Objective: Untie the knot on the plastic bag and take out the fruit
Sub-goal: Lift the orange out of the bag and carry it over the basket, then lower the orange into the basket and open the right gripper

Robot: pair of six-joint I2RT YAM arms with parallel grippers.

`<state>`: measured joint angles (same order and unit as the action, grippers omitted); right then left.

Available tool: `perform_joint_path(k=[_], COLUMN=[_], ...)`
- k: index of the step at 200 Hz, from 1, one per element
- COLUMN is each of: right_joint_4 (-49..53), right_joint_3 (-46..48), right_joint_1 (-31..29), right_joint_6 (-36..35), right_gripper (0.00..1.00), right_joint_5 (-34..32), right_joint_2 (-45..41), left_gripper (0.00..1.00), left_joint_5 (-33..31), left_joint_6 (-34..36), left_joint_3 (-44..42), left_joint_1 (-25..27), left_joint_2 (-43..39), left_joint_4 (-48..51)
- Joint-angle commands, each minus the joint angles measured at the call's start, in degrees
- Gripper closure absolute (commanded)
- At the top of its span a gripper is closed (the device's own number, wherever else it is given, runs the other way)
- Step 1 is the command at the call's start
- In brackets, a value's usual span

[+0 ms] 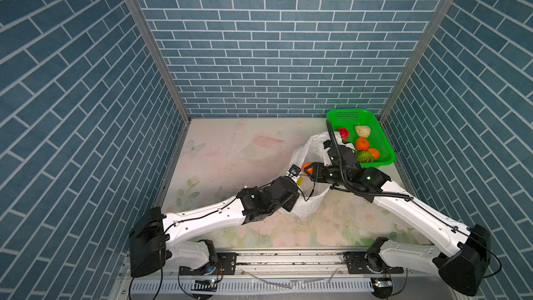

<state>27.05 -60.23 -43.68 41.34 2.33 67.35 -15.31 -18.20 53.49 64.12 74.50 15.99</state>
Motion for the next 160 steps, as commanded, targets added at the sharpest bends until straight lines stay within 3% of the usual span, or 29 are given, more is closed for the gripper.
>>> perform_joint_path(k=[1, 40, 104, 160], right_joint_4=[3.87, 5.84, 5.98, -3.05], right_joint_3=[-5.11, -11.27, -15.81, -14.54], right_joint_1=[0.56, 5.27, 22.81, 34.86], right_joint_6=[-2.91, -4.05, -7.20, -9.21], right_gripper=[0.52, 0.52, 0.51, 0.50], right_joint_5=[-1.39, 0.90, 6.53, 4.87], right_joint_2=[-0.79, -2.25, -3.43, 3.26], left_gripper=[1.00, 1.00, 1.00, 1.00], left_joint_5=[2.22, 4.28, 9.96, 10.86], left_joint_6=[1.30, 1.92, 3.14, 3.98], left_joint_3=[0.04, -1.09, -2.30, -4.25], left_joint_1=[-0.27, -0.19, 0.72, 1.19], left_joint_2=[-1.49, -3.94, -5.36, -6.87], left_joint_4=[0.14, 1.34, 4.87, 6.87])
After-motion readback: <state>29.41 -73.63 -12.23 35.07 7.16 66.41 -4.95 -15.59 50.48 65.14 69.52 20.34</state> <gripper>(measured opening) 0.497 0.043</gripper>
